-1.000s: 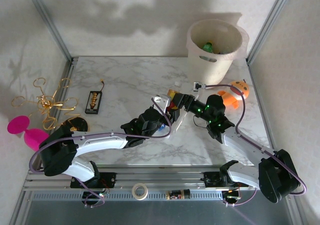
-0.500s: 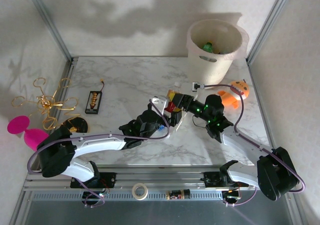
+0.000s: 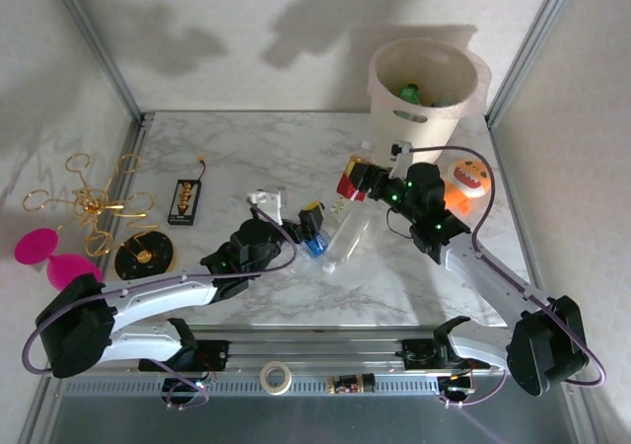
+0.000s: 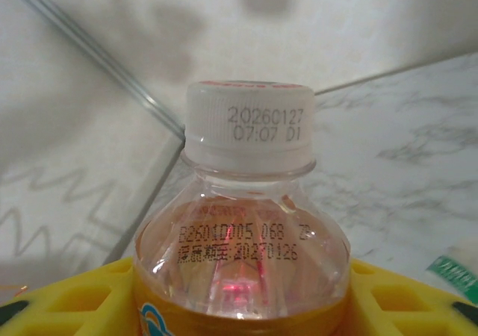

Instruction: Put the plastic bottles in the bin

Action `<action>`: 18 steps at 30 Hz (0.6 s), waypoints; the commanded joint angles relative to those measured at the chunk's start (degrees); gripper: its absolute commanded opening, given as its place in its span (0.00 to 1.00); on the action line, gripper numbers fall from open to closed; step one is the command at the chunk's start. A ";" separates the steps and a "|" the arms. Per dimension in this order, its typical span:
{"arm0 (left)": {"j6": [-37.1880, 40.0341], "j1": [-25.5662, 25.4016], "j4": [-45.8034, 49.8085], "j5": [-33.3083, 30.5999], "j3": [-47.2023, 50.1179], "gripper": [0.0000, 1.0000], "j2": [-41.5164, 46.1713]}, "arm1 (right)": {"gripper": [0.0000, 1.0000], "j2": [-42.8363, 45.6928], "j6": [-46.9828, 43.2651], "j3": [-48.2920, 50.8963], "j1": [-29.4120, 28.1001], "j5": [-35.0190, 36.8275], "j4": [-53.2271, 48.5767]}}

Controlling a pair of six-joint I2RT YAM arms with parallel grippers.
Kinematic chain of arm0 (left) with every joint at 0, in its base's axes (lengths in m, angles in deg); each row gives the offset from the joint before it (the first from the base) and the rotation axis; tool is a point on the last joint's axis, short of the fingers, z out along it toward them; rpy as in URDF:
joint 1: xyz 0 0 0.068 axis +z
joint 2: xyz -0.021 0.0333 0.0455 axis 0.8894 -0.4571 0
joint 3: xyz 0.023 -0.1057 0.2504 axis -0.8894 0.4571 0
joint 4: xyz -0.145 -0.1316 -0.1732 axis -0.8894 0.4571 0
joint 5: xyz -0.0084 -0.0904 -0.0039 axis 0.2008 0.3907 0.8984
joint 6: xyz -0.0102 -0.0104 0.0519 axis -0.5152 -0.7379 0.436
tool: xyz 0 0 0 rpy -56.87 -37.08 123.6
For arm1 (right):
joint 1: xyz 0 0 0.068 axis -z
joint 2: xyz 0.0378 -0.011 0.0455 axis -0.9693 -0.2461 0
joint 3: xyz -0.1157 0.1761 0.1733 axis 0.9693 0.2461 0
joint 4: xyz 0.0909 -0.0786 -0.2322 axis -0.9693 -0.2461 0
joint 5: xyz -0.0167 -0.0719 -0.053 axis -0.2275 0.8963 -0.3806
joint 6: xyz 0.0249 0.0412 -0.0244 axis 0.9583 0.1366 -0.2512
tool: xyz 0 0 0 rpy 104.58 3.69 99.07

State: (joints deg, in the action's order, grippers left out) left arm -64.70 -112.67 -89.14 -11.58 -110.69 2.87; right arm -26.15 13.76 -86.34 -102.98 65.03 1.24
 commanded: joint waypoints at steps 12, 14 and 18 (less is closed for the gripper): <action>-13.36 8.22 2.15 -2.40 9.88 1.00 9.23 | 0.48 -10.22 -8.38 -23.64 12.31 4.50 -2.62; -15.13 9.11 2.01 -1.86 10.83 1.00 9.60 | 0.48 -12.11 -8.81 -27.07 13.87 5.92 -2.46; -17.50 9.79 2.20 -1.14 12.13 1.00 10.02 | 0.47 -16.74 -9.63 -34.67 17.23 8.30 -2.55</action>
State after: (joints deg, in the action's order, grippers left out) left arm -78.69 -103.44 -87.52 -12.83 -99.57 11.64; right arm -40.62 5.83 -116.26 -87.53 70.40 -2.45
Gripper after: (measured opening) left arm 0.995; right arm 0.527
